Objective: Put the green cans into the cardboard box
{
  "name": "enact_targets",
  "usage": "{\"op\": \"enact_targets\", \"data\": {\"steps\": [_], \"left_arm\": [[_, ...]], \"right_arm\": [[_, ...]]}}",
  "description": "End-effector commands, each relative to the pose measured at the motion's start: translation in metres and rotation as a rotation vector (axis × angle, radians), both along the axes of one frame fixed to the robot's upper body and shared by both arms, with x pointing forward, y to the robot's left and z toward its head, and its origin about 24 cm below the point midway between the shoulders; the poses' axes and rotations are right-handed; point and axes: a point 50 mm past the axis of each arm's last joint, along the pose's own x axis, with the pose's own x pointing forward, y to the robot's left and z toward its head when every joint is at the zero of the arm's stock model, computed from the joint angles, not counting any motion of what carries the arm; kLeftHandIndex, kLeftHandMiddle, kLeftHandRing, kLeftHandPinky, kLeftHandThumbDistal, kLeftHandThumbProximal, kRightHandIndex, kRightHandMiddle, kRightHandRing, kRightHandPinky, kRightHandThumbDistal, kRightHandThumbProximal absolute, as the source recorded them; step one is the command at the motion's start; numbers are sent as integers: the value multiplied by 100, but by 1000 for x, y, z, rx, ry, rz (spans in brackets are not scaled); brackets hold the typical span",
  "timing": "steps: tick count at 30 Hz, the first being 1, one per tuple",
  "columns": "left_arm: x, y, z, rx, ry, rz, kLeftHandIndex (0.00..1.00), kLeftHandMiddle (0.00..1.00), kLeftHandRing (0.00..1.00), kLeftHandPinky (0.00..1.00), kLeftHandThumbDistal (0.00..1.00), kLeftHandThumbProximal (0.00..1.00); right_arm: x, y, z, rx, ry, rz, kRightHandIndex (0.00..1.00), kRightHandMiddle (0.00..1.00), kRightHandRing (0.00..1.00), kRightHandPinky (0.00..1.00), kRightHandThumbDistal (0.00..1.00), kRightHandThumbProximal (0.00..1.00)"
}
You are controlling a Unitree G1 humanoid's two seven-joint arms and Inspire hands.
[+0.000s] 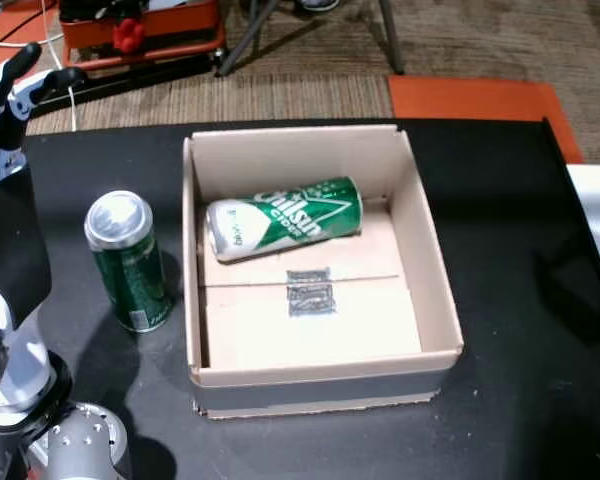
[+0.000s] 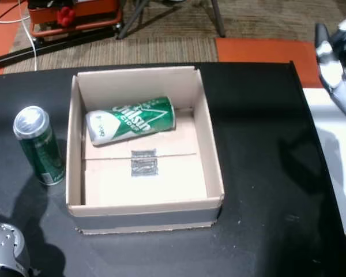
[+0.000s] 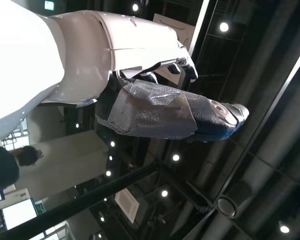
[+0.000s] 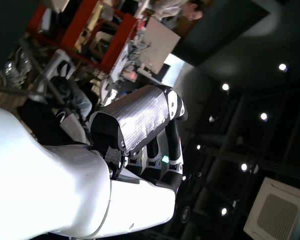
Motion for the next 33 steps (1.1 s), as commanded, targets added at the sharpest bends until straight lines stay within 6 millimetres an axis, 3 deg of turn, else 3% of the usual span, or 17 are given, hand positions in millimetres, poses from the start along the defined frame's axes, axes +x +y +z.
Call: {"op": "enact_targets", "data": {"steps": [1,7,11,14,19,23,27,29,33], "left_arm": [[5,-9,4,-25,-21,-20,66,82,98,91,64,83],[6,-8,3,-28,-5,-12,64,80,96,90,70,84],[8,-4,3,13,-1,-26,66,82,98,92,80,85],[10,-1,2,31,-7,-53,68,84,99,92,78,79],[13,1,1,30,3,-85,70,84,99,91,86,77],[13,0,0,45,14,-68,71,85,100,94,82,72],[18,3,0,95,45,-76,77,87,100,97,67,60],[22,2,-3,110,96,-88,80,87,100,94,74,58],[25,-1,-5,163,190,-24,87,94,100,95,77,62]], "right_arm": [[-6,-2,-6,43,9,12,20,24,25,28,65,1],[-17,5,-18,136,31,80,21,22,24,27,75,5],[-28,14,-25,159,19,115,17,18,21,27,71,4],[-37,20,-31,163,-4,129,14,16,20,27,69,1],[-47,28,-41,200,-21,147,7,11,18,28,66,0],[-46,28,-41,207,-26,183,7,13,19,28,69,0],[-44,28,-41,212,-30,201,7,13,19,28,71,0],[-43,28,-41,214,-32,208,8,14,19,28,70,0],[-42,29,-41,214,-32,230,7,13,19,28,71,0]]}}
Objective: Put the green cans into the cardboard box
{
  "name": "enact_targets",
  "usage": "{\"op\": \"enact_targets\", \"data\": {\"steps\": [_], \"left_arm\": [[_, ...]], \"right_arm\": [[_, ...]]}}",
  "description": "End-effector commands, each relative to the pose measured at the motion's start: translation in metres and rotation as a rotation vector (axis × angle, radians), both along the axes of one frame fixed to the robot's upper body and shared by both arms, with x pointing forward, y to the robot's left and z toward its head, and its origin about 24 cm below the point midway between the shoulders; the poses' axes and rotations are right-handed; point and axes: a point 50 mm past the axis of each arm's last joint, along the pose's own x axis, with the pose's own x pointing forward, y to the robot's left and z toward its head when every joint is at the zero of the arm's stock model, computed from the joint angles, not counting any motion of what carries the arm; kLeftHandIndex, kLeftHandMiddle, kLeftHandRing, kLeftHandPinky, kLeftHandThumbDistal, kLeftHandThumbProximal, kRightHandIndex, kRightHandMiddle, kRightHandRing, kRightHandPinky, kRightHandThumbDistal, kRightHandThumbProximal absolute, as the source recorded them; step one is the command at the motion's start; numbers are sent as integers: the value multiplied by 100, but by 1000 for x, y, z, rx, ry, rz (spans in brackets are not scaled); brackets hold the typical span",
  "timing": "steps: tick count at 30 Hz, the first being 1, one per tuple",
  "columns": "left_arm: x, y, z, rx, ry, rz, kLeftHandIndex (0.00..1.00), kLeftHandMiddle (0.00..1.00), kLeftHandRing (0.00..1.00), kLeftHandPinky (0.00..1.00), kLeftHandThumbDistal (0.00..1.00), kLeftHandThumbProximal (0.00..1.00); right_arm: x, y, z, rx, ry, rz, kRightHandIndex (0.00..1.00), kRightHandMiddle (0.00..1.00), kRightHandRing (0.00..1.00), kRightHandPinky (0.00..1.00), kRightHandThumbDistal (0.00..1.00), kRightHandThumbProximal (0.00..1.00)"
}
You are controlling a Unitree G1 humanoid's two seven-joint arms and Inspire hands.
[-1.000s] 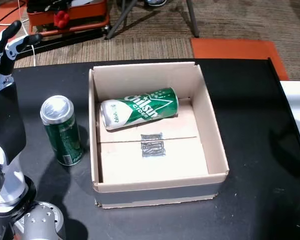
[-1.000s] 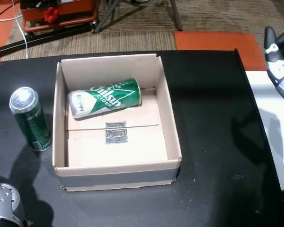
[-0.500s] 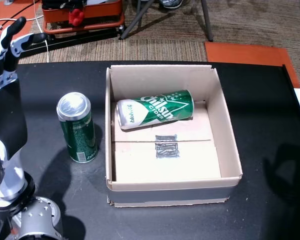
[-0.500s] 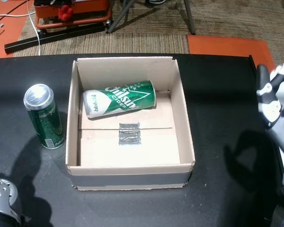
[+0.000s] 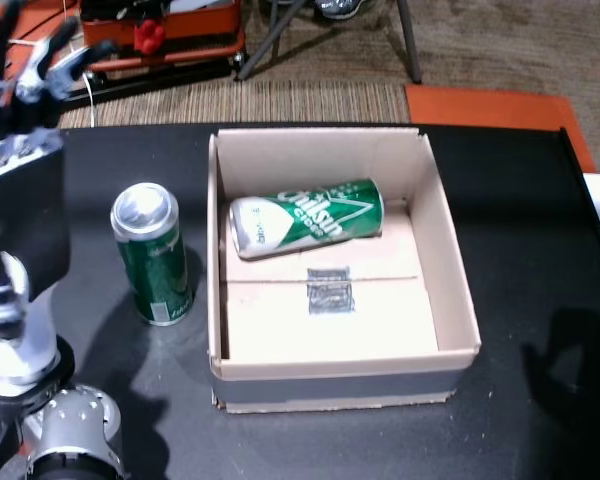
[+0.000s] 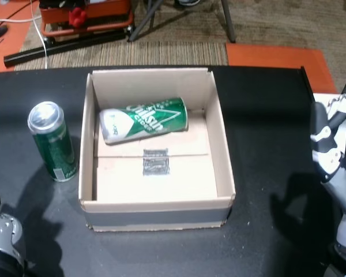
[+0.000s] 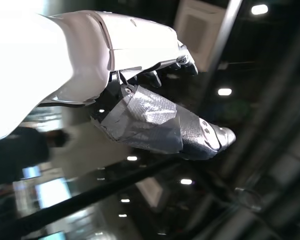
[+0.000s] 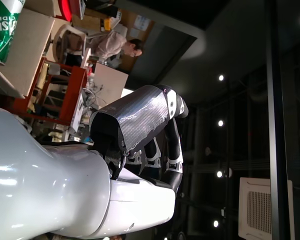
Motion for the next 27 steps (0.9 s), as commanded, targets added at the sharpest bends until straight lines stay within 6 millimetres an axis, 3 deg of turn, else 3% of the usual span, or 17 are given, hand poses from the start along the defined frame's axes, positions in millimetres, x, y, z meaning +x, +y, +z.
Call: {"op": "enact_targets", "data": {"steps": [1,3,4,7,8,14,27], "left_arm": [[2,0,3,61,22,39,89,96,100,95,79,64],[2,-1,3,91,39,66,98,100,100,96,77,62],[2,-1,2,104,51,75,100,100,100,96,81,61],[3,-2,3,159,84,90,100,100,100,100,86,59],[4,-1,3,181,98,104,100,100,100,100,87,51],[16,6,-3,231,233,86,100,100,100,100,96,34],[20,9,-12,280,368,160,100,100,100,100,100,43]], "right_arm": [[2,0,0,15,-1,5,7,13,19,28,72,0],[2,-1,-1,16,-1,7,7,13,19,28,72,0],[2,-1,-1,14,-1,6,7,13,19,28,71,0],[2,-3,-1,10,0,6,7,13,19,28,70,0],[2,-4,-1,10,2,6,8,13,19,28,70,0],[3,-6,-2,24,11,32,8,14,18,27,72,0],[6,-10,-4,71,26,100,7,12,17,26,72,0]]}}
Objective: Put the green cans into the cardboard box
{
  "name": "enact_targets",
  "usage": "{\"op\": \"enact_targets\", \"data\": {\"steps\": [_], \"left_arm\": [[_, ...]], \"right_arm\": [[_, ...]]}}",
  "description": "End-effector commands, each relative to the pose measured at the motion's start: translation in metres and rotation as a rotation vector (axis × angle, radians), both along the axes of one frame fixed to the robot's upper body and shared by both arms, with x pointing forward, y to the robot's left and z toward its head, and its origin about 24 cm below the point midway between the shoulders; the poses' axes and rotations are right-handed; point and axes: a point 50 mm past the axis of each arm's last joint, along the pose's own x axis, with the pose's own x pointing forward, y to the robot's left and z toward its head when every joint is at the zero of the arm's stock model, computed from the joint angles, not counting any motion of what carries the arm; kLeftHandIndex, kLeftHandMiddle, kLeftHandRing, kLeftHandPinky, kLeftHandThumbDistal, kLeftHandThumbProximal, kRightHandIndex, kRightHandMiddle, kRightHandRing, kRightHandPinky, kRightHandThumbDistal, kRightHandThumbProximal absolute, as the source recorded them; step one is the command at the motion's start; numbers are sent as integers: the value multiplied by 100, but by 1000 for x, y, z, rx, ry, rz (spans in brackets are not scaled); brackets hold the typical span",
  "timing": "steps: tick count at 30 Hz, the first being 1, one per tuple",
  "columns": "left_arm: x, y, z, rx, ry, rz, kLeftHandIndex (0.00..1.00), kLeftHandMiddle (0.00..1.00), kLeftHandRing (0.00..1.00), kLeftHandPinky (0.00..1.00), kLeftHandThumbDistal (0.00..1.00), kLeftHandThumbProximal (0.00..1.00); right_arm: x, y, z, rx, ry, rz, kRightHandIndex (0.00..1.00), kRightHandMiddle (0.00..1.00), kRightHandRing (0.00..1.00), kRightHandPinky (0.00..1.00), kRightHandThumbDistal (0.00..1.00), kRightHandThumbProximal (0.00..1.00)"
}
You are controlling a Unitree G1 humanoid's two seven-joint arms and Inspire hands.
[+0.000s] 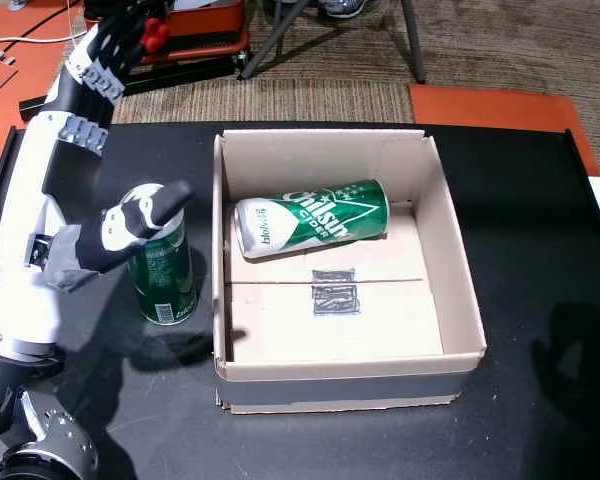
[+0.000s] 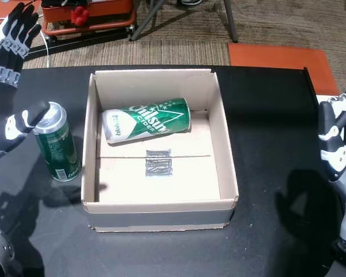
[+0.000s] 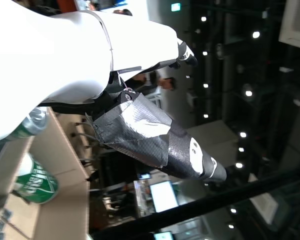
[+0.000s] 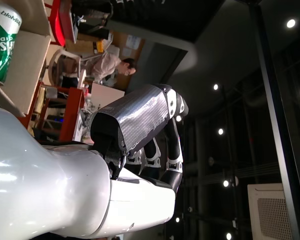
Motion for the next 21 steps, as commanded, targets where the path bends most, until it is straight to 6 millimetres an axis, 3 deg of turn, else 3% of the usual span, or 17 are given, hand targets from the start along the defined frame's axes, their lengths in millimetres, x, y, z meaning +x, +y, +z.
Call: {"op": "enact_targets", "data": {"steps": [1,21], "left_arm": [[0,1,-3,30,25,12,100,100,100,100,100,44],[6,1,-17,12,184,31,100,100,100,100,100,40]], "right_arm": [[-1,0,1,17,-10,13,6,12,17,27,71,0],[-2,-4,2,33,-2,22,4,12,16,26,75,0]]}}
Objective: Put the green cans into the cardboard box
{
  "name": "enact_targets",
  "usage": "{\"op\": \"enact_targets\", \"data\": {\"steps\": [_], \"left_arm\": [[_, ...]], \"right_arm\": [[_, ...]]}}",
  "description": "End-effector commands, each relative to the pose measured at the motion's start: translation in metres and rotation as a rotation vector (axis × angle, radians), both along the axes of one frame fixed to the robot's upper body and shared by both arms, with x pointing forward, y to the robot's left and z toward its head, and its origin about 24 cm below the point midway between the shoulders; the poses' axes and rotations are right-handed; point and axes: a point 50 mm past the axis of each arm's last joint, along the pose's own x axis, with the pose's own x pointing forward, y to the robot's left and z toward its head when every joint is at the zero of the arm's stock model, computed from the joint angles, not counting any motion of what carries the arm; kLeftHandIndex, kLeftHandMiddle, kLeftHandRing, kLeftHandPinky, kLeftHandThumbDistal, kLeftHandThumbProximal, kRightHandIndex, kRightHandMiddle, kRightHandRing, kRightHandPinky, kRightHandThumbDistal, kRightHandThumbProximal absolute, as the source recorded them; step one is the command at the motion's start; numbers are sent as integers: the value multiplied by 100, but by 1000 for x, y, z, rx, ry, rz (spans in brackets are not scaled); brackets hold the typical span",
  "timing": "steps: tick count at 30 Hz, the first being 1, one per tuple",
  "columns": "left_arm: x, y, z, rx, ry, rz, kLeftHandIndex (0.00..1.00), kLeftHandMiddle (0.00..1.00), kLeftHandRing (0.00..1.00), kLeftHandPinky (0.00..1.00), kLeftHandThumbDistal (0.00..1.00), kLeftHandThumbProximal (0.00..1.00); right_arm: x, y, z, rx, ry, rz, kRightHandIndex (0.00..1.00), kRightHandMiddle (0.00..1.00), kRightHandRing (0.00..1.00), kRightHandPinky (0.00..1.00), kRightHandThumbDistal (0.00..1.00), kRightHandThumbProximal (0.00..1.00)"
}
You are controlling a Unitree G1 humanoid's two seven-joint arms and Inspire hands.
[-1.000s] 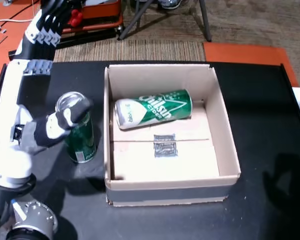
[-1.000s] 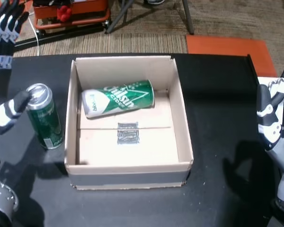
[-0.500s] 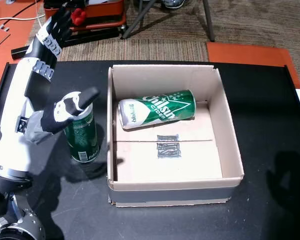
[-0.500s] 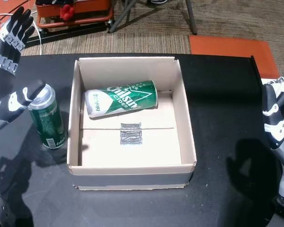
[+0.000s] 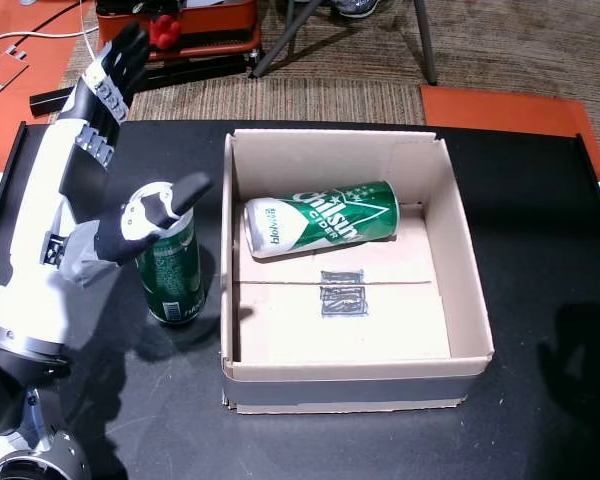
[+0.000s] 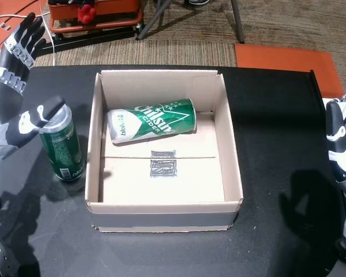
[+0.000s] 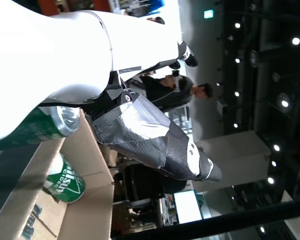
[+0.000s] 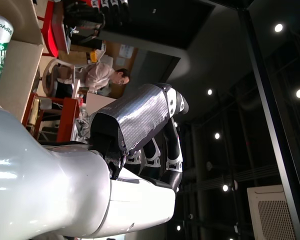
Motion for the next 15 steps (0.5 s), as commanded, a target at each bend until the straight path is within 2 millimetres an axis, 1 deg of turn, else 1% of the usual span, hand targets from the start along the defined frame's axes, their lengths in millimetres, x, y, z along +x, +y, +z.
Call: {"op": "enact_targets", "data": {"steps": [1,5,11,14,15], "left_arm": [[1,2,-6,21,59,-7,100,100,100,100,100,40],[3,2,-9,42,103,5,100,100,100,100,100,45],[5,2,-13,43,149,15,100,100,100,100,100,45],[5,2,-14,44,155,16,100,100,100,100,100,45],[5,2,-14,45,157,16,100,100,100,100,100,46]], "right_arm": [[-1,0,-1,6,3,2,4,12,16,26,74,0],[-2,-2,-1,3,6,2,4,11,16,26,74,0],[-2,-3,-1,11,9,4,5,12,16,26,74,0],[-3,-3,-1,9,9,3,3,11,16,25,73,0],[-3,-3,-1,9,11,1,3,11,16,25,75,0]]}}
